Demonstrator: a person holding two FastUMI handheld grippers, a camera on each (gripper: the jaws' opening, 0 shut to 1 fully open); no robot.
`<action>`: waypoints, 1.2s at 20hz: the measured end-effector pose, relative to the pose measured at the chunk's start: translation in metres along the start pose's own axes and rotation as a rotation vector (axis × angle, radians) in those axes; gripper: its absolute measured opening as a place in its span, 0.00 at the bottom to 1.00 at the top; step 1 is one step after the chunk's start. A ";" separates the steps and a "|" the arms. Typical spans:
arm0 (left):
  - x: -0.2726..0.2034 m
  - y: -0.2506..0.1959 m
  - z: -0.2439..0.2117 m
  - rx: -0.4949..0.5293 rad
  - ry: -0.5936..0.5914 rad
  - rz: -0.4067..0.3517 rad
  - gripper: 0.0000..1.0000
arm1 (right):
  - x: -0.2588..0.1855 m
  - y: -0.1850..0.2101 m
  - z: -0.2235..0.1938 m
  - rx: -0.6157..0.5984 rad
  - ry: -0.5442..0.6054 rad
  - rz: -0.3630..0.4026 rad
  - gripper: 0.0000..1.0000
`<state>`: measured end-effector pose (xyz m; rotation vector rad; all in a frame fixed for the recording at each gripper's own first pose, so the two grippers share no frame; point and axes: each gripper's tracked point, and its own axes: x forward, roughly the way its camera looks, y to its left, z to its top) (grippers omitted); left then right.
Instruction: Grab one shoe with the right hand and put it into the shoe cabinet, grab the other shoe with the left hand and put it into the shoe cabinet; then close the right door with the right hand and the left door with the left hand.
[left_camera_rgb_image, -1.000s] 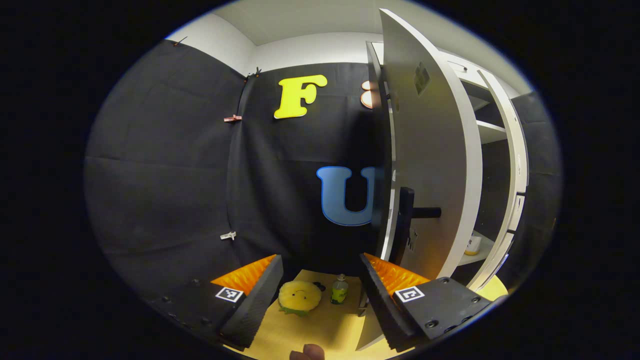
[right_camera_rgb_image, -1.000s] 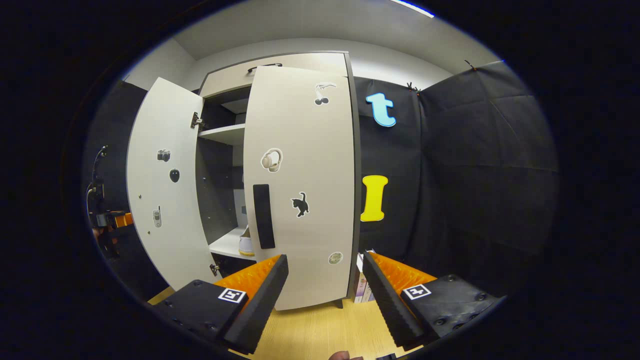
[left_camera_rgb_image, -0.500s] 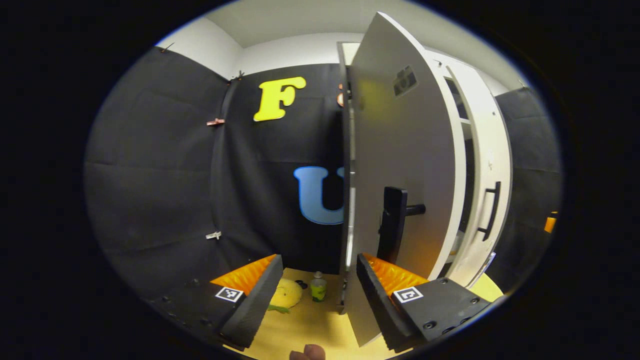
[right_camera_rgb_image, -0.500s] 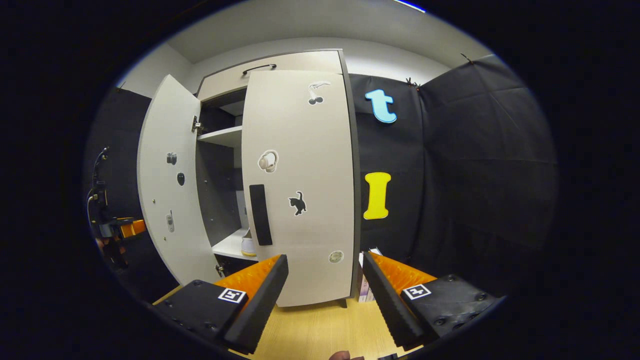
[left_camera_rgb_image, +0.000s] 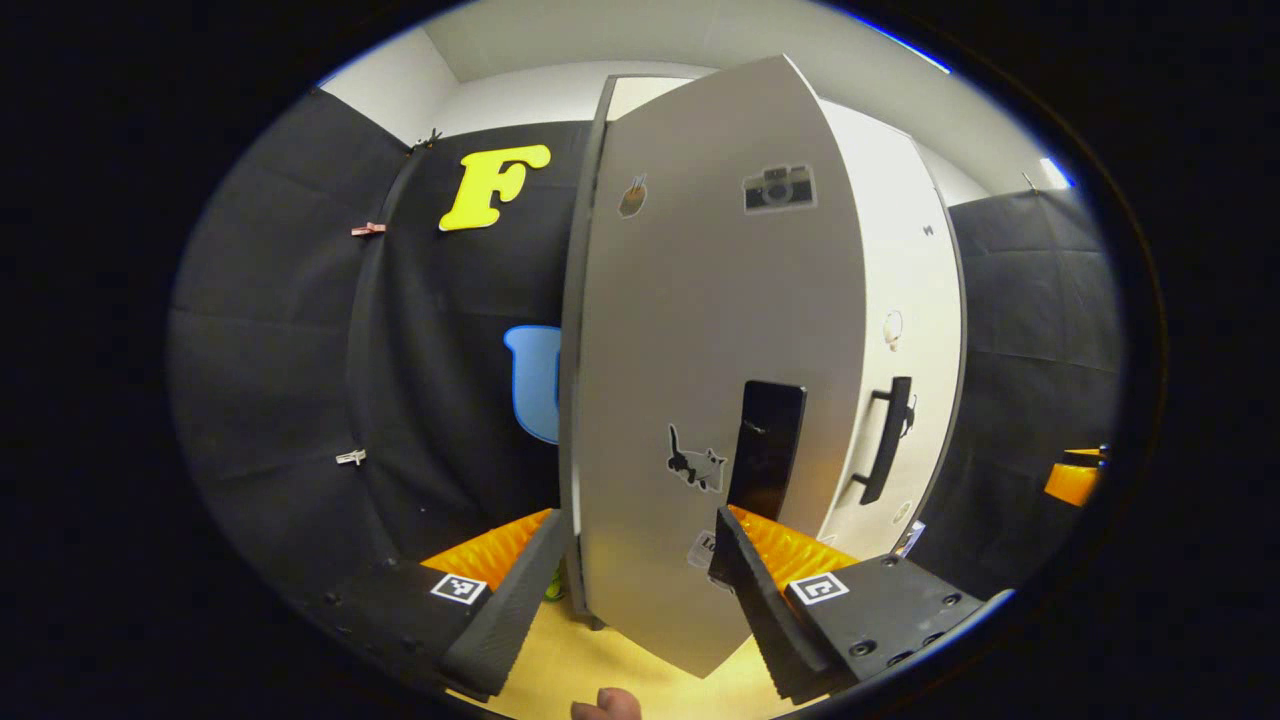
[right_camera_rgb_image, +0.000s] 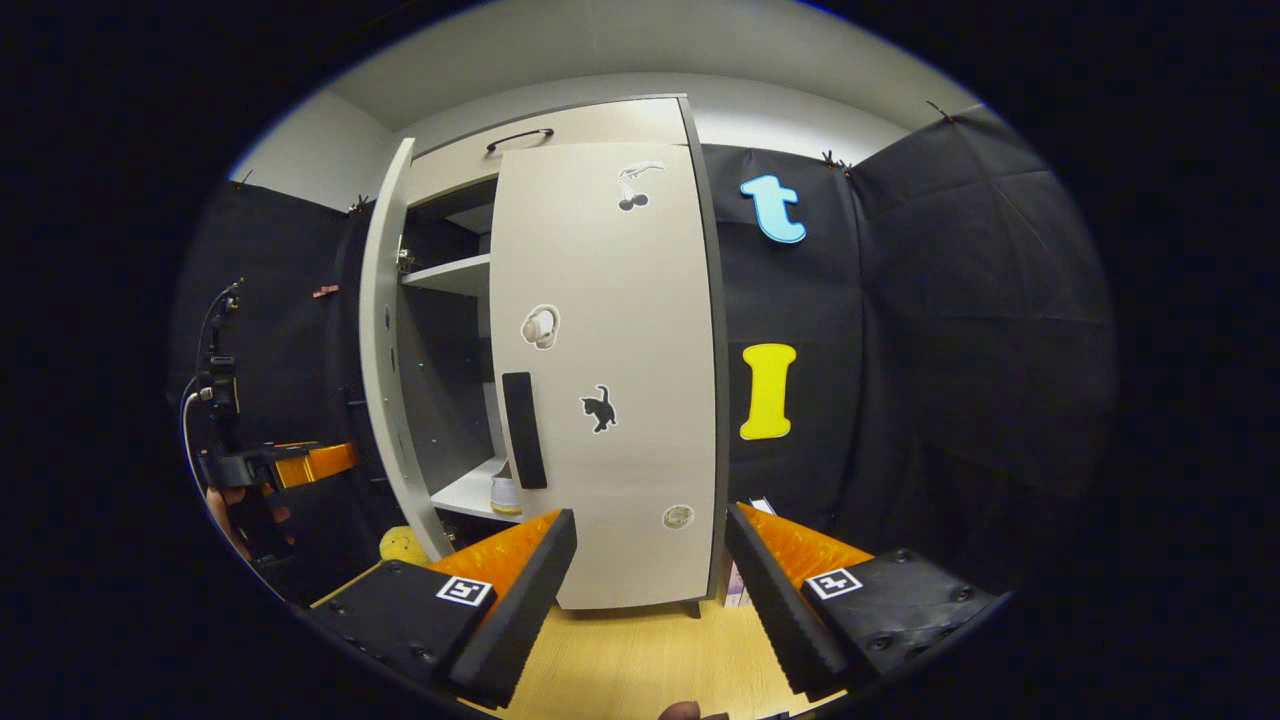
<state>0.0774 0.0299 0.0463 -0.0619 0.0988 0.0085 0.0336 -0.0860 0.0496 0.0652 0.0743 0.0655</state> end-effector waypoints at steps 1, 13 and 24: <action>-0.001 -0.005 0.002 0.007 -0.003 0.001 0.93 | 0.000 0.002 -0.002 0.007 0.004 0.006 0.98; -0.032 -0.033 -0.001 0.008 0.007 0.006 0.95 | 0.010 0.021 -0.009 -0.009 0.021 0.029 0.98; -0.072 -0.070 0.012 0.013 -0.033 -0.043 0.94 | 0.019 0.036 0.002 -0.052 -0.029 0.016 0.98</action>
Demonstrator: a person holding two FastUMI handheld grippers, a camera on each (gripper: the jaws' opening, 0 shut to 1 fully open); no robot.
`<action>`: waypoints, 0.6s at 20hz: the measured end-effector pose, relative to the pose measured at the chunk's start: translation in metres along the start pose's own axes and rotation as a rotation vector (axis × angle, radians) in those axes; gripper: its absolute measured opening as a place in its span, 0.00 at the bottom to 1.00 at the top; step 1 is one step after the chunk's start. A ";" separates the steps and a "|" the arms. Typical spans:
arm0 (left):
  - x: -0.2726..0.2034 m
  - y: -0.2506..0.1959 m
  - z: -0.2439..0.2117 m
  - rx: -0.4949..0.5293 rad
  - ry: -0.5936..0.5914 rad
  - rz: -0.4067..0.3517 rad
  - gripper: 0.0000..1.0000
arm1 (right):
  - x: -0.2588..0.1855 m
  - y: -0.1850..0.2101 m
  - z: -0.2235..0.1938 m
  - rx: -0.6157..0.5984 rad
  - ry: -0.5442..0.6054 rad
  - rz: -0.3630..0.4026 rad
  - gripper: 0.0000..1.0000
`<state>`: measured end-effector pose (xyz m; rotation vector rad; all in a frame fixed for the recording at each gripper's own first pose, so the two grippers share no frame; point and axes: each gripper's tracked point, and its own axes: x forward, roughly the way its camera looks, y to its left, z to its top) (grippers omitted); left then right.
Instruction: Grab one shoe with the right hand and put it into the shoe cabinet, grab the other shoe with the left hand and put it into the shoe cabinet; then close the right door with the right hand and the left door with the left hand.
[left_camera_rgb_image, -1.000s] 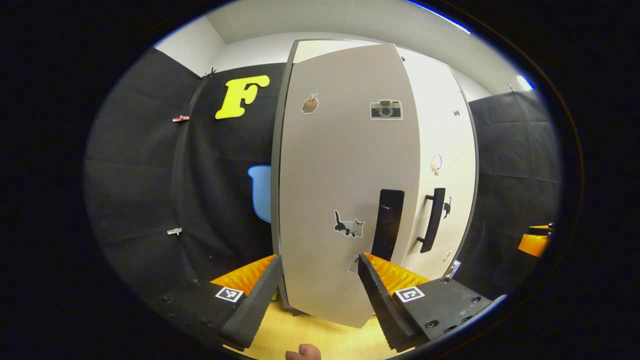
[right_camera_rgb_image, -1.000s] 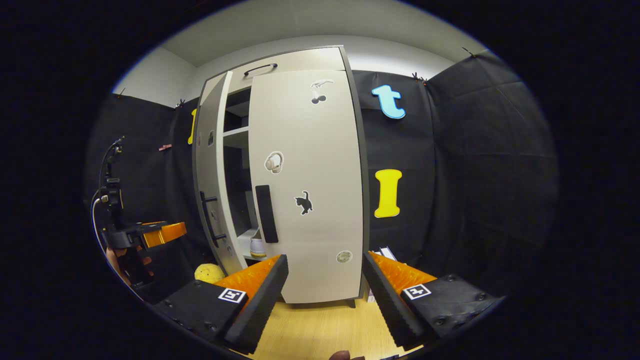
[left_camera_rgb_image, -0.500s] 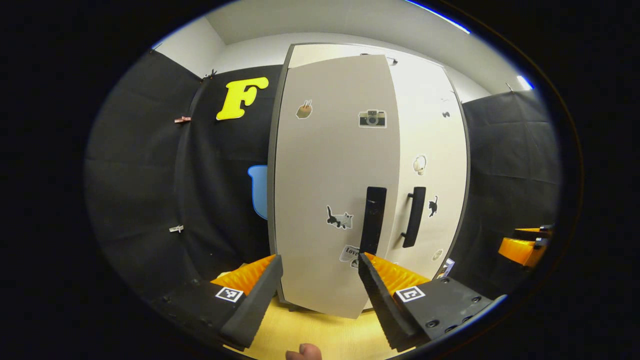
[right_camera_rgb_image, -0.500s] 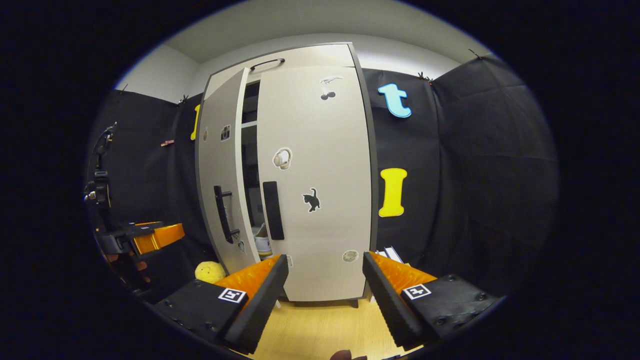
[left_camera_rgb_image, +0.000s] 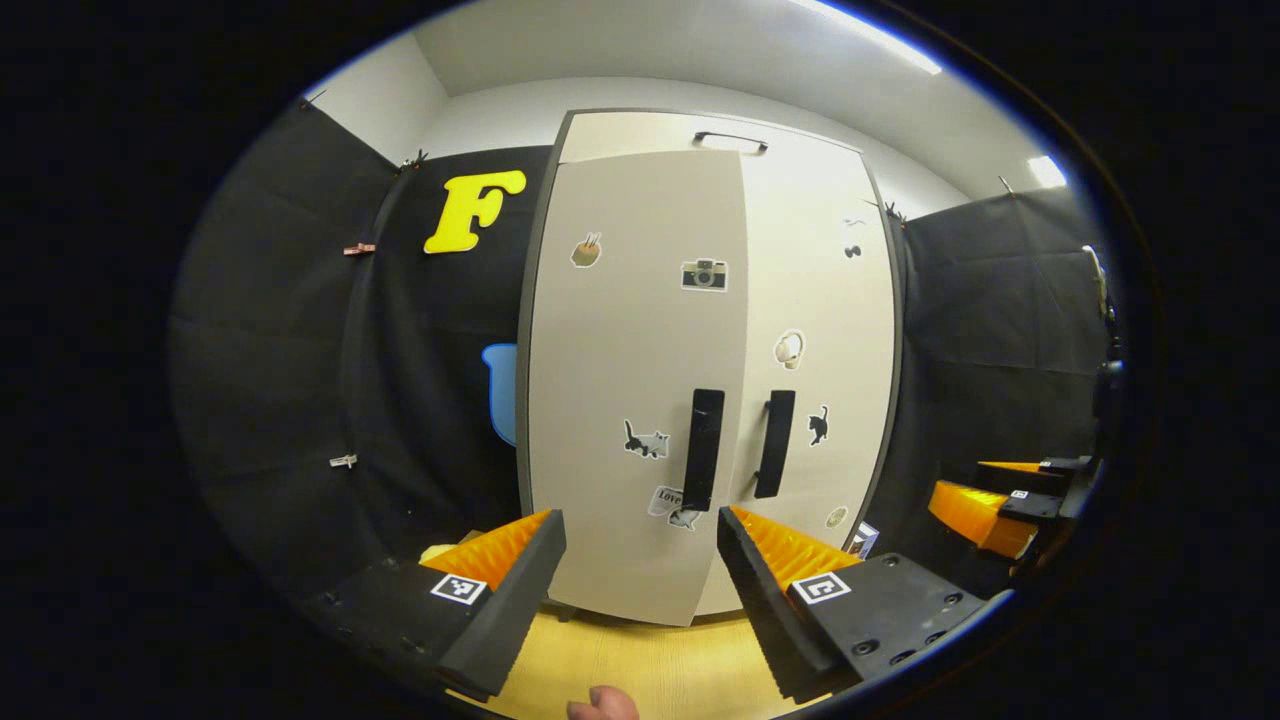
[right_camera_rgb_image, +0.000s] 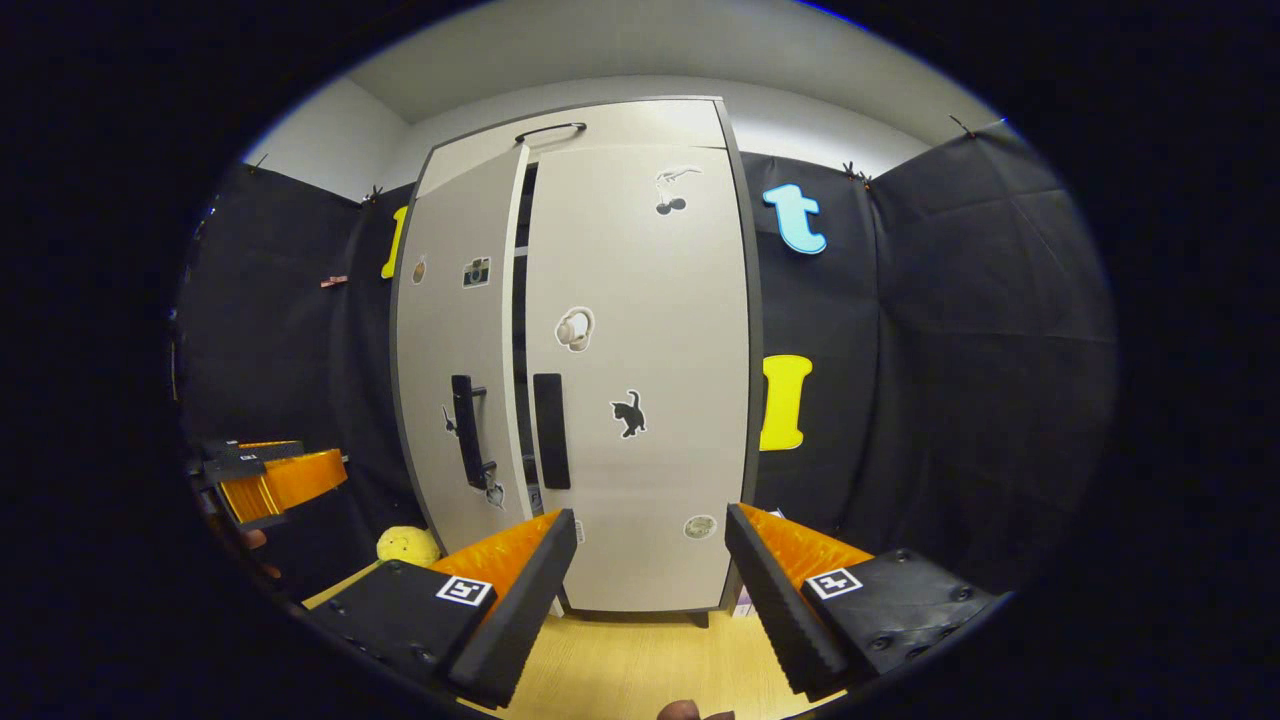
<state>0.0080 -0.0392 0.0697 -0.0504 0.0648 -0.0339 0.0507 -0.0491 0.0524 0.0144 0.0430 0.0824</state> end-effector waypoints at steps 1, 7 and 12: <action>-0.003 -0.002 0.000 0.008 0.001 -0.002 0.95 | 0.001 0.004 0.001 -0.005 -0.004 0.006 0.98; -0.020 -0.007 0.005 0.037 -0.016 0.021 0.95 | 0.003 0.031 -0.004 -0.030 -0.013 0.072 0.98; -0.028 -0.008 0.004 0.029 -0.014 0.042 0.95 | -0.002 0.042 -0.009 -0.025 0.003 0.112 0.98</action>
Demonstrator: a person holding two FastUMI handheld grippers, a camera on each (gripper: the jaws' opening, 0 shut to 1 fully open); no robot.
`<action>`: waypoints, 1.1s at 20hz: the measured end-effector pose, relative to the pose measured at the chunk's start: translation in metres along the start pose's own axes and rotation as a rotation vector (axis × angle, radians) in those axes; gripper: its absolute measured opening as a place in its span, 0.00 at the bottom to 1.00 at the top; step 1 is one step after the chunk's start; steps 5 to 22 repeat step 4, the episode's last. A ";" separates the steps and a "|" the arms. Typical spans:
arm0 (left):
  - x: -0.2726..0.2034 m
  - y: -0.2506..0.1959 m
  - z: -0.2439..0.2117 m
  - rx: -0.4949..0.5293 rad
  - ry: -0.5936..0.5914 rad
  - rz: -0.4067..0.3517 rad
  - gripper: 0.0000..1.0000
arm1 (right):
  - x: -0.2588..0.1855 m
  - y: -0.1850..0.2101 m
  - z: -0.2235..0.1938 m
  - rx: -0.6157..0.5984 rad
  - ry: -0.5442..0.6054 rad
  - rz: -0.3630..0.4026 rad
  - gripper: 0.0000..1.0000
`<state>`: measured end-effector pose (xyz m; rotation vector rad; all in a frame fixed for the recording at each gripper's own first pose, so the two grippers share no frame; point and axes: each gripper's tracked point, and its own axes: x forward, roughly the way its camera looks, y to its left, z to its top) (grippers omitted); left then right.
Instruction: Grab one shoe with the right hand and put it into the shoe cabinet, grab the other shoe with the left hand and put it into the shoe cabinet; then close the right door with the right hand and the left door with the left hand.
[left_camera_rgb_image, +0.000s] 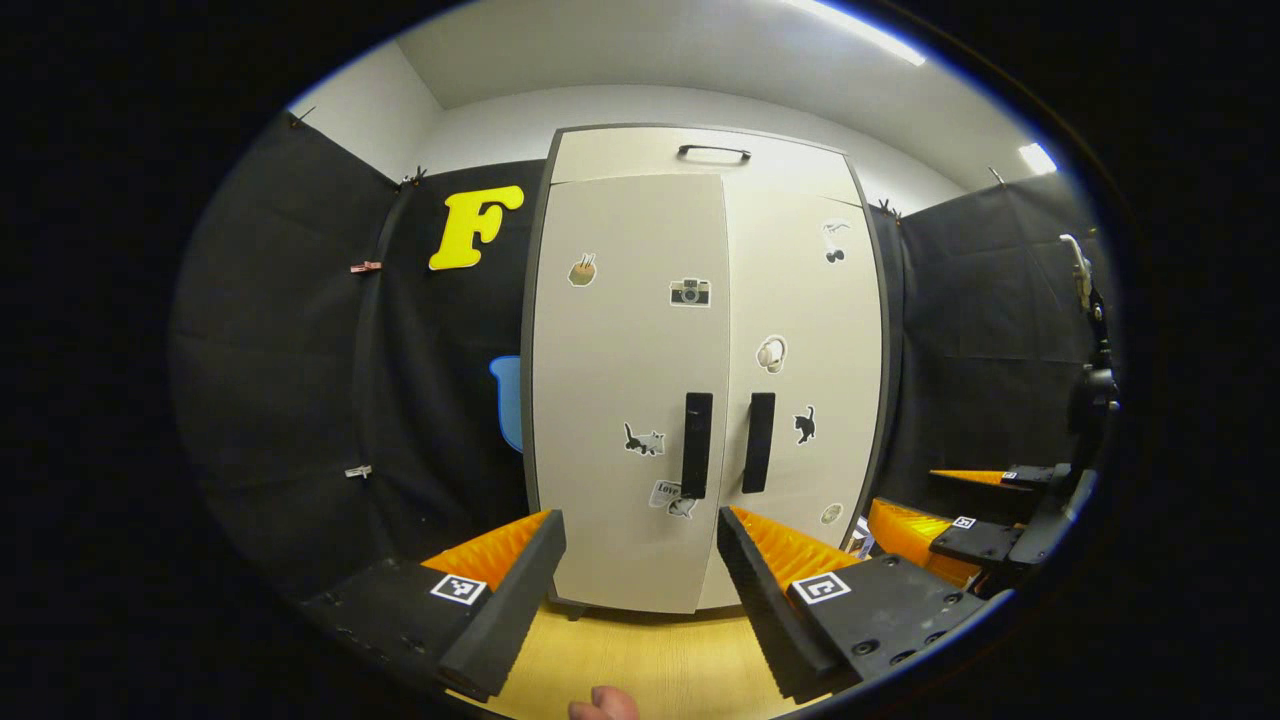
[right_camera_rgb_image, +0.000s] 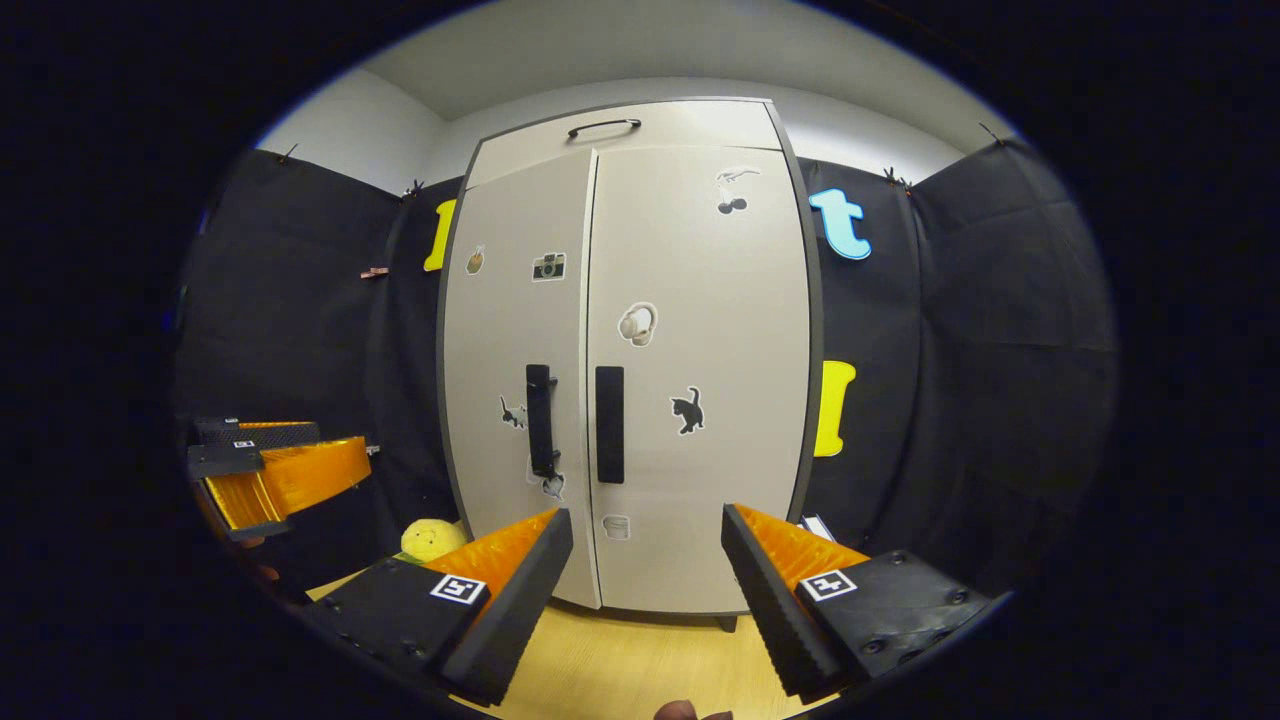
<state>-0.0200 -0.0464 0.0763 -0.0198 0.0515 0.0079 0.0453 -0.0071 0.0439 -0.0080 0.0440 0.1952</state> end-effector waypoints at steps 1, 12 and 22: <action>-0.001 -0.001 -0.002 0.003 0.002 0.002 0.95 | -0.001 0.000 0.000 0.000 0.001 0.004 0.98; -0.004 -0.006 -0.009 -0.002 0.009 -0.005 0.95 | -0.006 0.001 -0.004 0.000 0.006 0.009 0.98; -0.004 -0.006 -0.009 -0.002 0.009 -0.005 0.95 | -0.006 0.001 -0.004 0.000 0.006 0.009 0.98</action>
